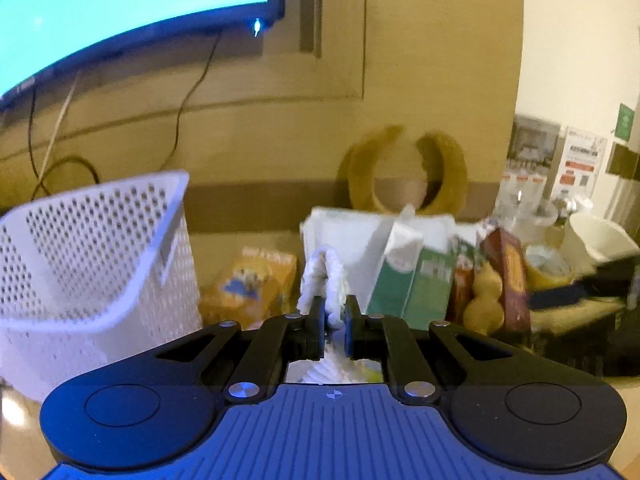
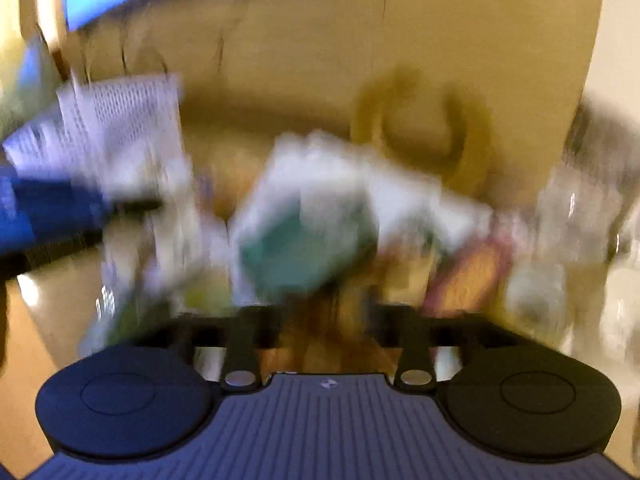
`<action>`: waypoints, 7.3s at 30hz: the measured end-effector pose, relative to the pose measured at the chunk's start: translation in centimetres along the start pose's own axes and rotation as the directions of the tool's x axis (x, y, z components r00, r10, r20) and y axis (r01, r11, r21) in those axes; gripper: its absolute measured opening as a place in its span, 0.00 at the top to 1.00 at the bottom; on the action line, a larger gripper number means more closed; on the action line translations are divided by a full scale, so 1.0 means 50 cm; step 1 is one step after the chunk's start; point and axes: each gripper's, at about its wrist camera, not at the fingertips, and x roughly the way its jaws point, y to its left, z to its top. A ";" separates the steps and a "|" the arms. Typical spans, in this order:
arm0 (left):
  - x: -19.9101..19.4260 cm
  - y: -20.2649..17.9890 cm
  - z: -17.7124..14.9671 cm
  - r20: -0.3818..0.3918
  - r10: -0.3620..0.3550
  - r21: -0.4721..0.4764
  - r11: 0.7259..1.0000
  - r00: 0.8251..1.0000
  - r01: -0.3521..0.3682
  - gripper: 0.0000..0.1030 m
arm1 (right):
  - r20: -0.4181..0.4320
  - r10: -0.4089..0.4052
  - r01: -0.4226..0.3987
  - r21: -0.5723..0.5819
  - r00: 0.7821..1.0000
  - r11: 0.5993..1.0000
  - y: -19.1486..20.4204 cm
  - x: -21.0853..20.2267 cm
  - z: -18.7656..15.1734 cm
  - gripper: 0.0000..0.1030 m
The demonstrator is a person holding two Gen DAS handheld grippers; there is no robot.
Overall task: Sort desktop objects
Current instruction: 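Lift the white liner with the left tool while the right tool lifts the snack bag, then carry both items over the white basket and open both tools to drop them, then move both open tools back toward the pile of boxes, then grasp the green-and-white box with the left tool while the right tool grasps the green box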
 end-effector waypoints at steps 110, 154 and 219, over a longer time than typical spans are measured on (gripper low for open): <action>0.010 0.633 0.116 -0.124 0.238 -0.130 0.959 0.963 -0.254 0.73 | 0.024 0.129 -0.127 -0.092 0.991 0.988 0.602 0.222 0.380 0.37; -0.110 0.268 0.065 -0.013 0.302 -0.105 0.948 0.953 -0.301 0.11 | 0.269 -0.047 0.095 -0.168 0.962 0.981 0.444 -0.032 0.154 0.03; 0.149 0.047 0.098 0.004 0.074 0.191 0.979 0.997 -0.074 0.15 | 0.045 -0.129 0.089 0.506 0.991 0.858 0.048 0.190 0.032 0.39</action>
